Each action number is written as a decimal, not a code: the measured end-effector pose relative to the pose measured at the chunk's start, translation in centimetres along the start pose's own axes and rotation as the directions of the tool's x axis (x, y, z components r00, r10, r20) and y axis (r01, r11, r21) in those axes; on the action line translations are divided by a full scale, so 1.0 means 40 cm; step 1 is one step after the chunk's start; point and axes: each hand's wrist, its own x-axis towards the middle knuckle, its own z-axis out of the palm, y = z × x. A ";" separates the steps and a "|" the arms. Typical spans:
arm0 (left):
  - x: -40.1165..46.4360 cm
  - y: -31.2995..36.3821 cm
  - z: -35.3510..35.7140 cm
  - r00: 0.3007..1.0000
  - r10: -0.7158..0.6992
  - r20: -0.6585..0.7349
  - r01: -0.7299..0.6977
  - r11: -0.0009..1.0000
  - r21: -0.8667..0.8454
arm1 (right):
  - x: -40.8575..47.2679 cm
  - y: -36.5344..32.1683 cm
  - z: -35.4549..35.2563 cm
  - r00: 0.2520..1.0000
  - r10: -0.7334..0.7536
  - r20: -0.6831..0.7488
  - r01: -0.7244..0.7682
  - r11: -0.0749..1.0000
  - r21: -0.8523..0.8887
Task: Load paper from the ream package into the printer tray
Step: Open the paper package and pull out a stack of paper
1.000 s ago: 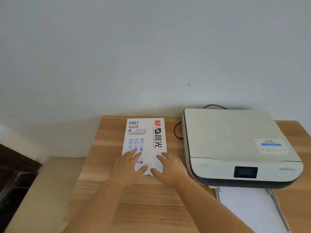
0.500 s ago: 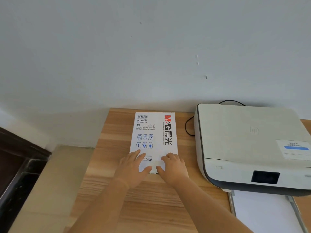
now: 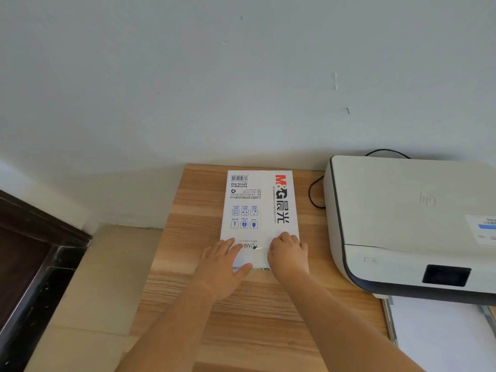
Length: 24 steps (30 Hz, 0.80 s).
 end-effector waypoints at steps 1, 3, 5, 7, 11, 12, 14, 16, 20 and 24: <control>-0.004 -0.003 -0.001 1.000 0.001 0.007 -0.001 1.000 0.005 | 0.004 -0.003 0.003 1.000 0.005 -0.004 -0.005 1.000 -0.007; -0.014 -0.009 -0.004 1.000 0.004 0.024 -0.005 1.000 0.020 | 0.011 -0.007 0.007 1.000 0.024 -0.006 -0.024 1.000 -0.016; -0.021 -0.018 -0.007 1.000 0.007 0.023 -0.007 1.000 0.028 | 0.015 -0.009 0.009 0.999 0.051 -0.009 -0.051 0.999 -0.009; -0.025 -0.026 -0.008 1.000 0.012 0.000 -0.012 1.000 0.025 | 0.014 -0.010 0.010 0.996 0.092 -0.004 -0.092 0.996 0.009; -0.032 -0.036 -0.010 0.997 0.029 -0.065 -0.030 0.999 -0.018 | 0.009 -0.019 0.012 0.983 0.182 0.021 -0.183 0.982 0.043; -0.034 -0.036 -0.011 0.997 0.024 -0.079 -0.027 0.999 -0.044 | 0.009 -0.022 0.011 0.980 0.199 0.030 -0.200 0.978 0.052; -0.036 -0.034 -0.017 0.996 0.000 -0.093 -0.010 0.994 -0.108 | 0.013 -0.027 0.007 0.972 0.230 0.056 -0.233 0.971 0.059; -0.035 -0.033 -0.023 0.996 -0.014 -0.086 0.001 0.989 -0.147 | 0.019 -0.030 0.005 0.964 0.254 0.080 -0.259 0.964 0.058; -0.029 -0.039 -0.028 0.998 -0.018 -0.052 0.009 0.986 -0.167 | 0.028 -0.036 0.001 0.961 0.258 0.096 -0.261 0.965 0.024; -0.026 -0.050 -0.026 0.999 -0.011 -0.052 0.004 0.990 -0.141 | 0.035 -0.033 -0.001 0.977 0.191 0.098 -0.190 0.982 -0.020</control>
